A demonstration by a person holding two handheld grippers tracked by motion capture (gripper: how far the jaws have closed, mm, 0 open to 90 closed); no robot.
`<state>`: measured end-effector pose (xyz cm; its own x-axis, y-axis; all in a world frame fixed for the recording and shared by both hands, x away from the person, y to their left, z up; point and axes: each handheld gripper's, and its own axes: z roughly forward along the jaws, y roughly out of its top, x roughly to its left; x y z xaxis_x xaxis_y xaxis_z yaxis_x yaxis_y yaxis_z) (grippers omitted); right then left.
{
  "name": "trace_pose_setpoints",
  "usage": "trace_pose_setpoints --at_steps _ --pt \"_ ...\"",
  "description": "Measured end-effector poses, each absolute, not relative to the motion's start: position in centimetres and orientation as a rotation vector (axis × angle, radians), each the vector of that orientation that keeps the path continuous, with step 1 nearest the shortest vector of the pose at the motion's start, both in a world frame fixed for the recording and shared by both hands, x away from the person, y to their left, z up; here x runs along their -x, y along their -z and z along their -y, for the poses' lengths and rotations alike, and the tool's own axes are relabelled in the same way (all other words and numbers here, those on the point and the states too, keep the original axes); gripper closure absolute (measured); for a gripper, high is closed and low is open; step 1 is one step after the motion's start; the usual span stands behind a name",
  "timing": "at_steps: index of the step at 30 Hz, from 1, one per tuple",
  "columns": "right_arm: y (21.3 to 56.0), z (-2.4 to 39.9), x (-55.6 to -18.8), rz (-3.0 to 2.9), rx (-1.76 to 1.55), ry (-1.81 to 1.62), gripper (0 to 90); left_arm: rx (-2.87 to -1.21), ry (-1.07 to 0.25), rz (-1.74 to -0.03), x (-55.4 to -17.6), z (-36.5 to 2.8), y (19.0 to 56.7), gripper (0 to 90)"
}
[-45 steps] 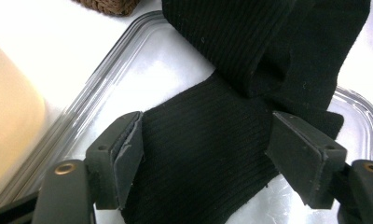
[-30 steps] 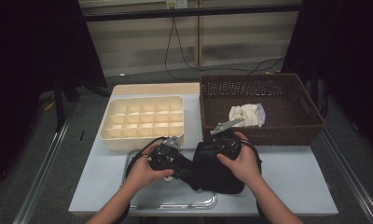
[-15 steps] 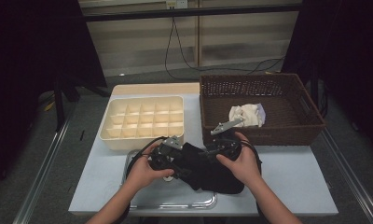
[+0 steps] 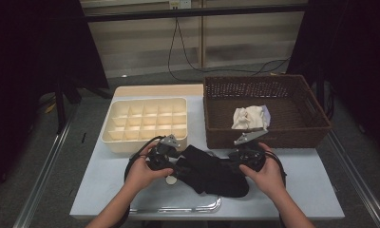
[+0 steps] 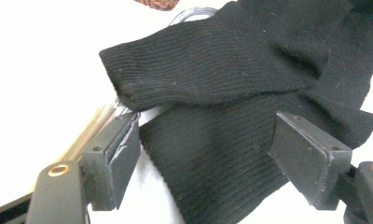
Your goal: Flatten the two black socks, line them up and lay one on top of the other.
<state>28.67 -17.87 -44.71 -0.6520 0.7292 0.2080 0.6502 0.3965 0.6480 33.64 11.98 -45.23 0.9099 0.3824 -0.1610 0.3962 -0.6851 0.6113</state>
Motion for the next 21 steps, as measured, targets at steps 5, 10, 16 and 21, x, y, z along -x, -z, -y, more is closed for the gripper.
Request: trace_pose_setpoints --at_steps 5,10,16,21 --pt "45.7 19.8 -27.8 -2.505 -1.315 -1.091 53.0 -2.420 0.007 -0.546 -33.9 -11.7 45.4 25.1" --pt "46.5 20.6 -27.1 -2.497 -1.340 -1.089 55.9 -2.438 -0.028 -0.540 -34.0 -11.4 45.5 26.6" --pt "46.8 20.9 -26.9 -2.498 -1.339 -1.065 59.4 -2.421 -0.021 -0.549 -34.3 -11.7 45.0 29.1" --pt "46.8 20.9 -26.7 -2.497 -1.343 -1.058 59.5 -2.360 -0.039 -0.576 -34.0 -11.9 44.1 33.4"
